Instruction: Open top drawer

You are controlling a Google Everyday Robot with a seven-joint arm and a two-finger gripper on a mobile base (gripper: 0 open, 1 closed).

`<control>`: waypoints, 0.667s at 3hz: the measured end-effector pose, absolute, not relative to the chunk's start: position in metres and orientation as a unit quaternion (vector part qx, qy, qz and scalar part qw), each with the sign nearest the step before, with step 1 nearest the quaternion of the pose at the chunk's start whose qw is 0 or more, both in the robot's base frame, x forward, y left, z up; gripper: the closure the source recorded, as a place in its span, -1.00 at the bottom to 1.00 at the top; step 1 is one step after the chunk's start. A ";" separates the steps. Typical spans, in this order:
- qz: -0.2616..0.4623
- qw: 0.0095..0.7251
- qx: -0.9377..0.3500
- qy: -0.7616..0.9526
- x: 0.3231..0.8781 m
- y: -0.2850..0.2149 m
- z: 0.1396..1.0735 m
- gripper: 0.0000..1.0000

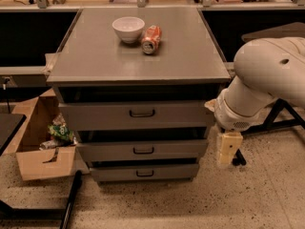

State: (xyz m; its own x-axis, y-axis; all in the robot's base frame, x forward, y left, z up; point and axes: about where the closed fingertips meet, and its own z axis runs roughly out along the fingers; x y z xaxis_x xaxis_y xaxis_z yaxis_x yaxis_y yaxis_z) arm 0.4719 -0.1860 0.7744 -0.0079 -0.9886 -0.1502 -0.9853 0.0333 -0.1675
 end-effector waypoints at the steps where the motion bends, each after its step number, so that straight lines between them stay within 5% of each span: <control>1: -0.007 0.113 -0.695 0.710 0.472 -0.186 0.774 -1.00; 2: -0.012 0.132 -0.716 0.685 0.492 -0.180 0.762 -1.00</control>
Offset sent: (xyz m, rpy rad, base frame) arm 0.0561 0.0155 -0.0349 0.0431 -0.1082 0.1694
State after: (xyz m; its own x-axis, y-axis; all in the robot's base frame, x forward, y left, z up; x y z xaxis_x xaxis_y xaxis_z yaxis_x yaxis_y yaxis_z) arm 0.4922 -0.1802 0.7617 0.0603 -0.9847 -0.1637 -0.9781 -0.0256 -0.2065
